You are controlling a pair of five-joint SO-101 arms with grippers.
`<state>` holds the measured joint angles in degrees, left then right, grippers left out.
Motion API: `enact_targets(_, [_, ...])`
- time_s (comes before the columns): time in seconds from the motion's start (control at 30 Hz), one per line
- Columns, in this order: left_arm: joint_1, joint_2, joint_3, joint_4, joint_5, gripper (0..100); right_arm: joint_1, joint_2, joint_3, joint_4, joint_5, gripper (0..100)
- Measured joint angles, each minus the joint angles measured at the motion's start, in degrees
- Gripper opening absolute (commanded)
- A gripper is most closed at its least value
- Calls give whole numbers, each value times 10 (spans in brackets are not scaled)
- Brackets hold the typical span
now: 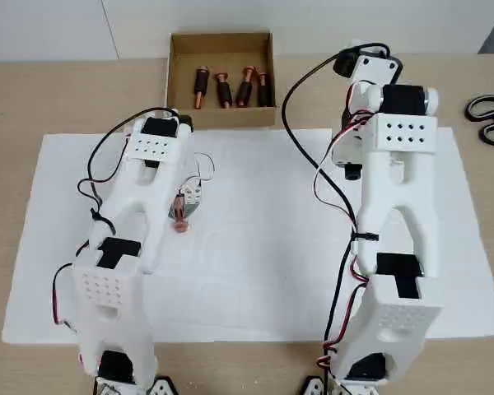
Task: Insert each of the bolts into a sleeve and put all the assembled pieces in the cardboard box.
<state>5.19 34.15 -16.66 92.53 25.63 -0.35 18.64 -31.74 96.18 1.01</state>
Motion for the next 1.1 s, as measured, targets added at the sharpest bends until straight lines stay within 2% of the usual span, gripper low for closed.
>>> enact_targets(0.27, [2, 18, -8, 1, -5, 6, 0, 0, 0, 0, 0, 4])
enact_targets(0.43, [1, -20, -32, 43, -62, 6, 0, 0, 0, 0, 0, 4])
enact_targets(0.5, [1, -52, -53, 55, -105, 6, 0, 0, 0, 0, 0, 4])
enact_targets(0.67, [0, -131, -68, 63, -272, 6, 0, 0, 0, 0, 0, 4])
enact_targets(0.9, [0, -154, -67, 67, -609, 6, 0, 0, 0, 0, 0, 4])
enact_targets(1.1, [0, -154, -25, 64, -793, 6, 0, 0, 0, 0, 0, 4])
